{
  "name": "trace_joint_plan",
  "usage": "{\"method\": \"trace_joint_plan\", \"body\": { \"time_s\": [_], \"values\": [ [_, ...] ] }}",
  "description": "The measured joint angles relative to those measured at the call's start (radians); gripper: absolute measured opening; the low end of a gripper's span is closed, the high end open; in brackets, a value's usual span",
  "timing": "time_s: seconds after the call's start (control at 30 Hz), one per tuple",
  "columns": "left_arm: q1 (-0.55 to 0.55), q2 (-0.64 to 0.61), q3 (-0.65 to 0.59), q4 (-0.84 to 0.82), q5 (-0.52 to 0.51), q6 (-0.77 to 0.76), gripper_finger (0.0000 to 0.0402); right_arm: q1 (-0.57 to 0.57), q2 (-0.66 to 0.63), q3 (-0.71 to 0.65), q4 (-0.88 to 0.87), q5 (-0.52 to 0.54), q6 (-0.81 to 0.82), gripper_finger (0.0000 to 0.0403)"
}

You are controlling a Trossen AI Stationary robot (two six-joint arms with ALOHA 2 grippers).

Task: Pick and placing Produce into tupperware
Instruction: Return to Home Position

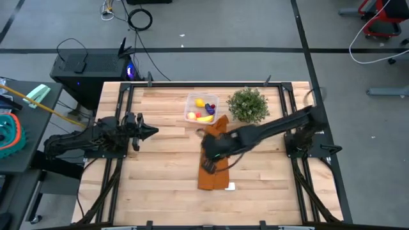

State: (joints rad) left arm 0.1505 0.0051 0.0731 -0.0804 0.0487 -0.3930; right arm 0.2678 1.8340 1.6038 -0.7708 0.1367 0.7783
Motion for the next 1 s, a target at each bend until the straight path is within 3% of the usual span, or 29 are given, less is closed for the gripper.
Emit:
{"method": "trace_joint_plan", "body": {
  "time_s": [0.1, 0.2, 0.4, 0.73, 1.0],
  "values": [
    [0.001, 0.0, 0.0, -0.002, 0.0, -0.008, 0.0028, 0.001, -0.202, -0.25, 0.177, 0.003, 0.103, 0.0002],
    [0.003, 0.0, 0.0, -0.009, 0.0, -0.015, 0.0021, 0.011, -0.399, -0.482, 0.275, 0.084, 0.237, 0.0001],
    [0.005, 0.0, 0.0, -0.035, -0.001, -0.048, 0.0009, 0.017, -0.748, -0.808, 0.41, 0.234, 0.368, 0.0],
    [0.005, 0.0, 0.002, -0.077, -0.075, -0.127, 0.0023, 0.016, -1.145, -1.141, 0.466, 0.261, 0.399, 0.0],
    [0.005, 0.001, 0.002, -0.08, -0.103, -0.111, 0.001, -0.018, -1.316, -1.34, 0.669, 0.277, 0.179, 0.0]
  ]
}}
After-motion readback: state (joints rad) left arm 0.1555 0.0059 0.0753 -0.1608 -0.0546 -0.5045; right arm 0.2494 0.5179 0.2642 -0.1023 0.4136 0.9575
